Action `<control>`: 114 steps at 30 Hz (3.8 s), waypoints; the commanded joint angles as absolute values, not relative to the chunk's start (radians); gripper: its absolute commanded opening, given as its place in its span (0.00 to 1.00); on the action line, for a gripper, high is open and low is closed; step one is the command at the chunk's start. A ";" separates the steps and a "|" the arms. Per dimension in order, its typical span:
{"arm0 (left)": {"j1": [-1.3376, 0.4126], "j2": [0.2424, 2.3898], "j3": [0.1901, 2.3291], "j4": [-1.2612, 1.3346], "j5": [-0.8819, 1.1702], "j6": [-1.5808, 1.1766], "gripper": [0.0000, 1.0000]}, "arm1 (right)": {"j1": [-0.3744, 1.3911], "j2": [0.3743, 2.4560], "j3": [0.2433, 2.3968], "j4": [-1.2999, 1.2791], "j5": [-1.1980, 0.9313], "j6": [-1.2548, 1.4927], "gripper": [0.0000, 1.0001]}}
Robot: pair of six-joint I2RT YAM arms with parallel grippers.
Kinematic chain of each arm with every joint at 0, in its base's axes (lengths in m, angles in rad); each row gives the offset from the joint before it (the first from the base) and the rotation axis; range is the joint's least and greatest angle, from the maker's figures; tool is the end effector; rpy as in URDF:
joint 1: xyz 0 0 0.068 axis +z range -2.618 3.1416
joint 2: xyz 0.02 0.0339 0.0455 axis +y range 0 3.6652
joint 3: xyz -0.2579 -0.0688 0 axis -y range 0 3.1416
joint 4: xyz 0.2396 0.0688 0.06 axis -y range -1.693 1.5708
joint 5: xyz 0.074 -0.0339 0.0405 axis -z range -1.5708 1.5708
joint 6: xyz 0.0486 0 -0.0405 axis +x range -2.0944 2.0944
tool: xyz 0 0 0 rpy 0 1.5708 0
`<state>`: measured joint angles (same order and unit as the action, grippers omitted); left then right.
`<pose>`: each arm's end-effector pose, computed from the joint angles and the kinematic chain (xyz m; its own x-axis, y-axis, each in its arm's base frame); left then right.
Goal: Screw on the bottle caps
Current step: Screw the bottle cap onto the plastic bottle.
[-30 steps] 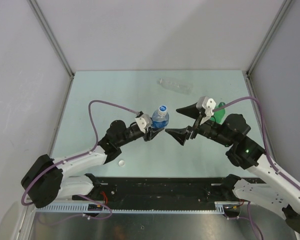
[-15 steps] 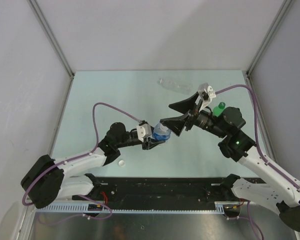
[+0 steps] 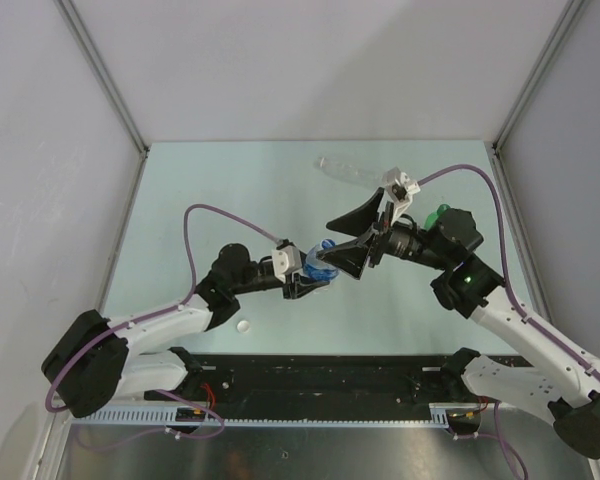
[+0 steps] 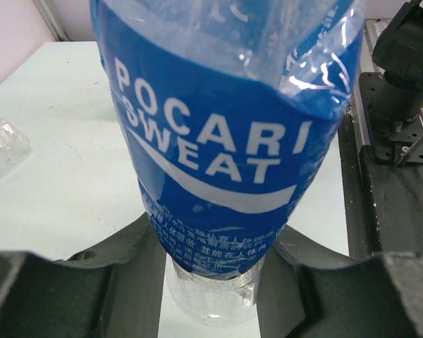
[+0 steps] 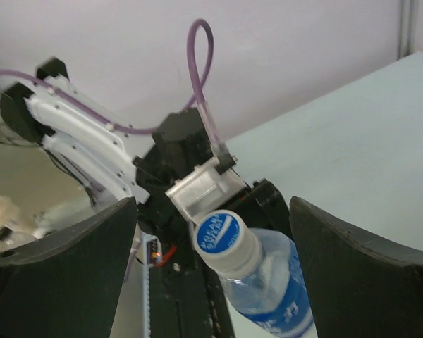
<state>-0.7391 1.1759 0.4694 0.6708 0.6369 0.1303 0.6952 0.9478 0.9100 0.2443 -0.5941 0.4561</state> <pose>0.1690 -0.1931 0.2376 0.1013 0.0490 -0.9936 0.9759 0.1891 0.1088 0.1539 0.1638 0.3973 -0.2777 0.2436 -0.9293 -0.9236 0.1984 0.3281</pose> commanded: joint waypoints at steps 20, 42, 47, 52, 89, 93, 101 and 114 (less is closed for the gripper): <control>-0.695 1.189 0.530 0.473 0.914 0.324 0.00 | 0.686 0.811 0.914 -0.099 -0.907 -0.255 0.92; -0.694 1.174 0.558 0.404 0.921 0.367 0.00 | 0.692 0.890 0.934 -0.098 -0.902 -0.191 0.61; -0.695 1.163 0.561 0.402 0.923 0.367 0.00 | 0.695 0.892 0.934 -0.104 -0.897 -0.194 0.56; -0.694 1.160 0.564 0.403 0.922 0.367 0.00 | 0.699 0.896 0.935 -0.100 -0.900 -0.187 0.45; -0.699 1.012 0.620 0.439 0.421 0.127 0.00 | 0.822 1.015 0.936 -0.118 -0.345 -0.019 0.00; -0.709 1.022 0.628 0.467 0.359 0.155 0.00 | 0.822 1.036 0.936 -0.084 -0.345 0.111 0.00; -0.755 1.055 0.676 0.528 0.156 0.161 0.00 | 0.841 1.088 0.941 -0.048 -0.214 0.256 0.00; -0.769 1.099 0.701 0.582 0.109 0.082 0.00 | 0.887 1.167 0.970 -0.037 0.079 0.282 0.04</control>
<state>-0.7517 1.1179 0.5858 0.2890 0.1329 0.1040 0.8604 1.1183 0.9810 0.1394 0.0376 0.2253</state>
